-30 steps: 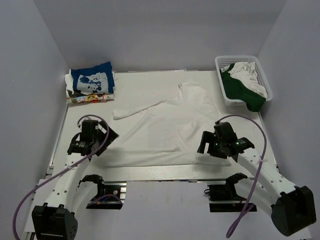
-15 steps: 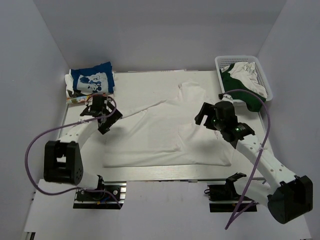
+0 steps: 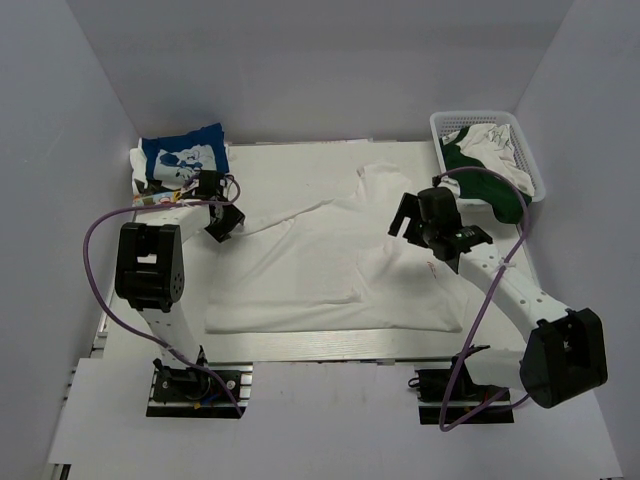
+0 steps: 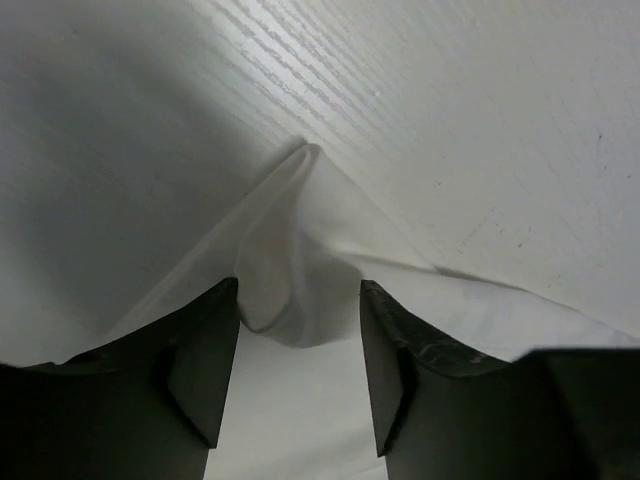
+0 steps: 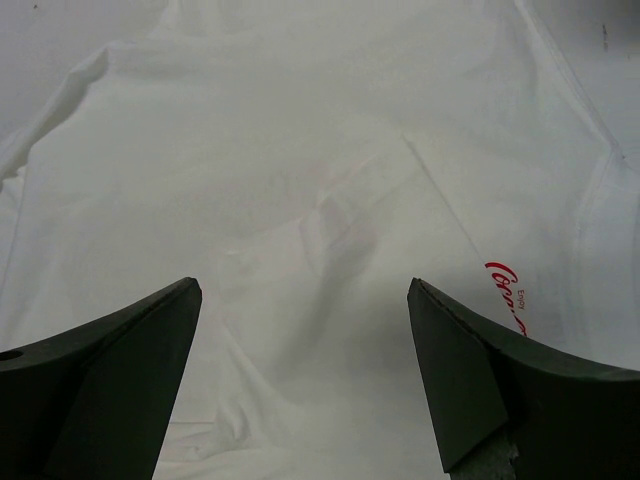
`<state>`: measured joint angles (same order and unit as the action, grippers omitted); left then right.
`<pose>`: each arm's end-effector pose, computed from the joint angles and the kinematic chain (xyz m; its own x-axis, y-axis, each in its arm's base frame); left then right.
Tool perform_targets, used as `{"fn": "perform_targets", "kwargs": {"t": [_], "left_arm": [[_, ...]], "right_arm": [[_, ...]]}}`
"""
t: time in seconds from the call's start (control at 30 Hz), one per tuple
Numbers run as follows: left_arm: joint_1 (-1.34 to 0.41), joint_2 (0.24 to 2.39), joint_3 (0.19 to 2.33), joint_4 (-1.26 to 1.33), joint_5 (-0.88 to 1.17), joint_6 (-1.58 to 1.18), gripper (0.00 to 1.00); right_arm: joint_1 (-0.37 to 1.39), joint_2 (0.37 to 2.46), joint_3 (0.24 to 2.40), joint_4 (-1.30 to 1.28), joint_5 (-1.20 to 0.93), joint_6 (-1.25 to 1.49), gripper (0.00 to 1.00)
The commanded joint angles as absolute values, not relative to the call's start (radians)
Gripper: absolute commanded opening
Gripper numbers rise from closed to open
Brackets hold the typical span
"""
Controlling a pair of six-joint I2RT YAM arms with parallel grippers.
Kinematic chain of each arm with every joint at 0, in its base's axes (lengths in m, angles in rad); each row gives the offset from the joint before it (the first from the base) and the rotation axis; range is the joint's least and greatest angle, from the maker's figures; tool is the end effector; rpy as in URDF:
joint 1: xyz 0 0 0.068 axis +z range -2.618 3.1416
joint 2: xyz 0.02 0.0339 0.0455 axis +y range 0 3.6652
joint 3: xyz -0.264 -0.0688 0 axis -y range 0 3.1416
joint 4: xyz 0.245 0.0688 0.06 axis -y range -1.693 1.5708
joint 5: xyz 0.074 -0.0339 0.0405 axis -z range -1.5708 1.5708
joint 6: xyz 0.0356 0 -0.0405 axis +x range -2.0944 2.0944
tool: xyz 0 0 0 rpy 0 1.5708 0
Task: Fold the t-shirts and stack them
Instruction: Fold the flattened tshirt in 1/3 of the way, then grap the side of the flattened tshirt furthest away from the robot with both arms
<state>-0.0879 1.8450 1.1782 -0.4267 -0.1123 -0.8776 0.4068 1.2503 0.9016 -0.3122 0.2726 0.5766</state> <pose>0.3703 -0.0286 0.1661 -0.5931 -0.7151 -0.3701 -0.6576 0.6954 -0.2898 0.2546 0.0992 0.2703 -0.5739 0.3244 -0.7519 0.1515 0.9444 0.2918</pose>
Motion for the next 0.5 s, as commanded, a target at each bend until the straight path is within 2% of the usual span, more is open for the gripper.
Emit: {"fn": "perform_targets", "kwargs": {"t": [0.0, 0.23, 0.27, 0.3, 0.47], "left_arm": [[-0.084, 1.838, 1.192, -0.393, -0.110, -0.887, 0.60], [-0.084, 1.838, 1.192, -0.371, -0.110, -0.887, 0.29], [-0.084, 1.838, 1.192, -0.371, -0.110, -0.876, 0.22], [-0.084, 1.838, 1.192, -0.371, -0.110, -0.876, 0.02], [-0.084, 1.838, 1.203, -0.371, -0.101, -0.876, 0.00]], "right_arm": [[0.400, 1.264, 0.936, -0.278, 0.301, 0.584, 0.90], [0.397, 1.305, 0.951, -0.279, 0.298, 0.574, 0.90], [0.397, 1.311, 0.959, -0.275, 0.301, 0.566, 0.90], [0.396, 1.334, 0.965, -0.261, 0.308, 0.560, 0.90], [0.393, 1.492, 1.077, -0.226, 0.376, 0.551, 0.90]]}}
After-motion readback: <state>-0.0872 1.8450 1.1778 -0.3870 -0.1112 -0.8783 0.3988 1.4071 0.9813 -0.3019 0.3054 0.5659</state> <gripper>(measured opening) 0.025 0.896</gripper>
